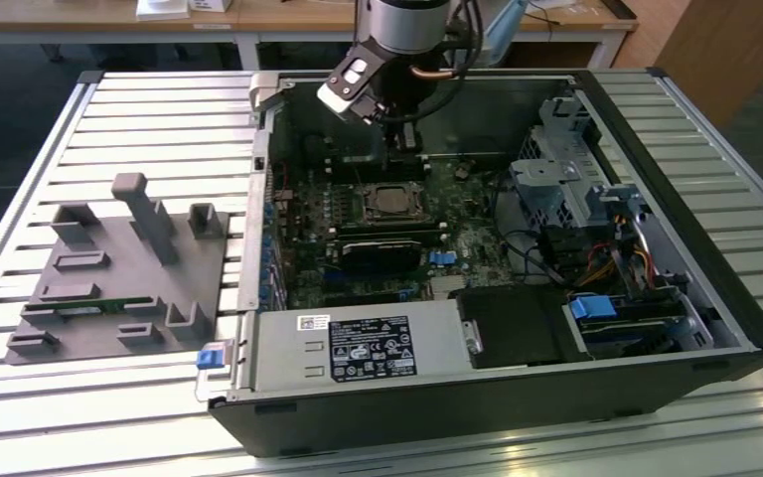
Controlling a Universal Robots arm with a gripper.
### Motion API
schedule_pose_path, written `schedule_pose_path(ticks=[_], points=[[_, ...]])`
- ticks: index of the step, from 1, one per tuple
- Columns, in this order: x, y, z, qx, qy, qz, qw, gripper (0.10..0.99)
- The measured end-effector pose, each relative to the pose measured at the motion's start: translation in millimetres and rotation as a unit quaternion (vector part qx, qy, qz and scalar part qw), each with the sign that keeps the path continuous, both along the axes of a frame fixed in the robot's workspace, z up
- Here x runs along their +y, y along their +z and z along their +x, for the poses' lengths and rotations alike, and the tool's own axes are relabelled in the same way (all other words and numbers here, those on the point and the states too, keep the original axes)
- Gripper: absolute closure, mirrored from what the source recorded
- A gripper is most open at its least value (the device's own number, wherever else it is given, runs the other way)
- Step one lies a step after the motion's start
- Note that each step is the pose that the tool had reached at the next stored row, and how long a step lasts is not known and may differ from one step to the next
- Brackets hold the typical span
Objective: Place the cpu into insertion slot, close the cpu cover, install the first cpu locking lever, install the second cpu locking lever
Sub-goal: 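Install the first cpu locking lever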
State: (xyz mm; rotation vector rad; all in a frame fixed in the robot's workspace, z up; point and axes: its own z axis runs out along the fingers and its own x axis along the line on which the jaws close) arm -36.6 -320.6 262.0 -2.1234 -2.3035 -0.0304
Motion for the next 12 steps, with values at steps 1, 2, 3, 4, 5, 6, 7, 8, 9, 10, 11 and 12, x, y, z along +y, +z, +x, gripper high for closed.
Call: schedule_pose_path(ticks=[1, 2, 3, 4, 5, 6, 7, 8, 9, 10, 11, 12], points=[[0.0, 0.0, 0.0, 0.0, 0.006, -0.0003, 1.0, 0.98], [0.0, -0.1, 0.0, 0.0, 0.012, -0.0007, 0.9999, 0.98], [0.0, 0.0, 0.0, 0.0, 0.019, -0.0011, 0.9998, 0.98], [0.0, 0.0, 0.0, 0.0, 0.026, -0.0012, 0.9997, 0.98], [0.0, 0.0, 0.0, 0.0, 0.03, -0.0012, 0.9995, 0.98], [0.0, 0.0, 0.0, 0.0, 0.034, -0.0012, 0.9994, 0.98], [0.0, 0.0, 0.0, 0.0, 0.037, -0.0012, 0.9993, 0.98], [0.1, -0.1, 0.0, 0.0, 0.041, -0.0012, 0.9992, 0.98], [0.1, -0.1, 0.0, 0.0, 0.043, -0.0013, 0.9991, 0.98], [0.2, -0.2, 0.1, -0.0001, 0.044, -0.0013, 0.999, 0.98], [0.2, -0.2, 0.1, -0.0001, 0.045, -0.0013, 0.999, 0.98], [0.3, -0.1, 0.1, -0.0001, 0.046, -0.0014, 0.9989, 0.98]])
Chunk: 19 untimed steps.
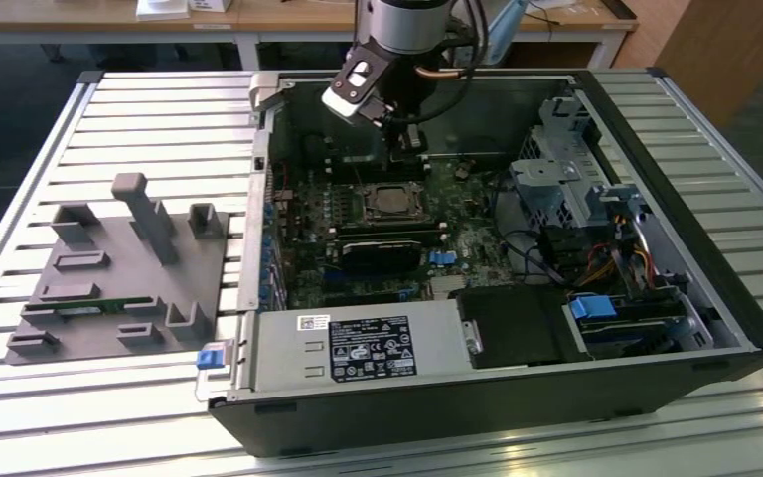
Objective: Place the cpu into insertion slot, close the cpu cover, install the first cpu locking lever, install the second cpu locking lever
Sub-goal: 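Install the first cpu locking lever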
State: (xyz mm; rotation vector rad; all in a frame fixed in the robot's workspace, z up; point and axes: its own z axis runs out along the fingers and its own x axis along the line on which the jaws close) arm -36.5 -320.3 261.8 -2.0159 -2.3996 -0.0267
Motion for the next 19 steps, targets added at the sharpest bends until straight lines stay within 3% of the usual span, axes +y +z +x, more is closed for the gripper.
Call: schedule_pose_path(ticks=[7, 11, 19], points=[[0.2, 0.0, -0.1, 0.0, 0.024, -0.0001, 0.9997, 0.98], [0.2, 0.0, 0.0, 0.0, 0.056, -0.0001, 0.9985, 0.98], [0.2, 0.0, 0.2, 0.0, 0.086, -0.0001, 0.9963, 0.98]])
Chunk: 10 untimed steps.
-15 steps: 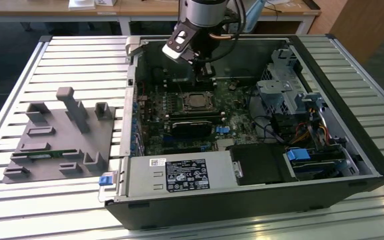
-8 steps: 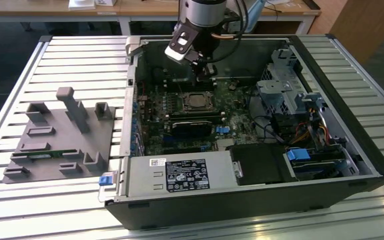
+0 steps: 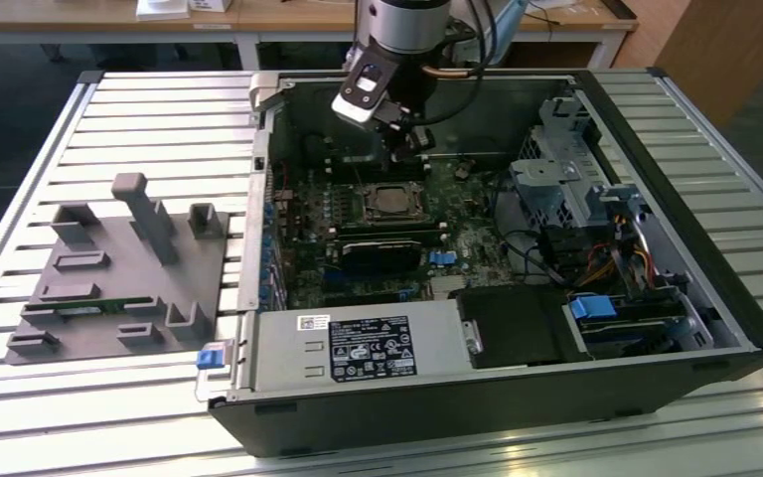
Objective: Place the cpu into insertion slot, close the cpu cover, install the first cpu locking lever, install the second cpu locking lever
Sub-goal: 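Install the first cpu locking lever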
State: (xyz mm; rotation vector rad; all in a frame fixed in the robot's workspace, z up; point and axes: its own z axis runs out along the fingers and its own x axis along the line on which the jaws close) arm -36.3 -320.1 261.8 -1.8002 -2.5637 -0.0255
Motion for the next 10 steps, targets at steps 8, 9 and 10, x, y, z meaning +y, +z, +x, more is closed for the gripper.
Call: schedule_pose_path(ticks=[8, 9, 10], points=[[0.0, 0.0, 0.1, 0.0, 0.025, 0.0, 0.9997, 0.98], [0.0, 0.0, 0.1, 0.0, 0.028, 0.0, 0.9996, 0.98], [0.0, 0.0, 0.1, 0.0, 0.031, 0.0, 0.9995, 0.98]])
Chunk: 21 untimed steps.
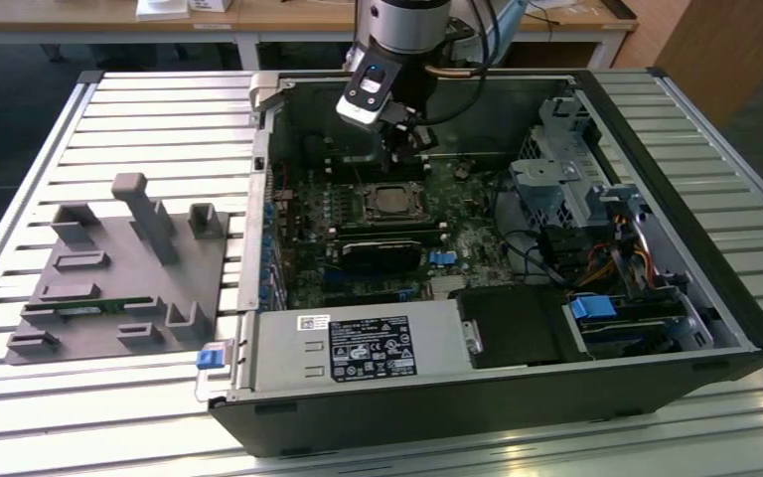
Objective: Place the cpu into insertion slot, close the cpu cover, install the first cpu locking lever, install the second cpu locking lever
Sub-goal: 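Install the first cpu locking lever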
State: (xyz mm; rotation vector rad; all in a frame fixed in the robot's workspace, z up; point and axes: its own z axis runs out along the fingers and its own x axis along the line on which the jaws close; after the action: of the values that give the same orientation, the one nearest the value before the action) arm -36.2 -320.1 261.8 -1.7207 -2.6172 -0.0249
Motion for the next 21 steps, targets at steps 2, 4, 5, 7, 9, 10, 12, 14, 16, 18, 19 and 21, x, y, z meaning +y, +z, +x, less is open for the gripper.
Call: schedule_pose_path(ticks=[2, 4, 5, 7, 9, 10, 12, 14, 16, 18, 19, 21], points=[[0.0, 0.0, 0.0, 0.0, 0.006, 0.0, 1.0, 0.98], [0.0, 0.0, 0.0, 0.0, 0.013, 0.0, 0.9999, 0.98], [0.0, 0.0, 0.0, 0.0, 0.016, 0.0, 0.9999, 0.98], [0.0, 0.0, 0.0, 0.0, 0.024, 0.0, 0.9997, 0.98], [0.0, 0.0, 0.0, 0.0, 0.034, 0.0, 0.9994, 0.98], [0.0, 0.0, 0.0, 0.0, 0.04, 0.0, 0.9992, 0.98], [0.0, 0.0, 0.0, 0.0, 0.051, 0.0, 0.9987, 0.98], [0.0, 0.0, 0.0, 0.0, 0.062, 0.0, 0.9981, 0.98], [0.0, 0.0, 0.0, 0.0, 0.074, 0.0, 0.9973, 0.98], [0.0, 0.0, 0.0, 0.0, 0.086, 0.0, 0.9963, 0.98], [0.0, 0.0, 0.0, 0.0, 0.093, 0.0, 0.9957, 0.98], [0.0, 0.0, 0.0, 0.0, 0.104, 0.0, 0.9946, 0.98]])
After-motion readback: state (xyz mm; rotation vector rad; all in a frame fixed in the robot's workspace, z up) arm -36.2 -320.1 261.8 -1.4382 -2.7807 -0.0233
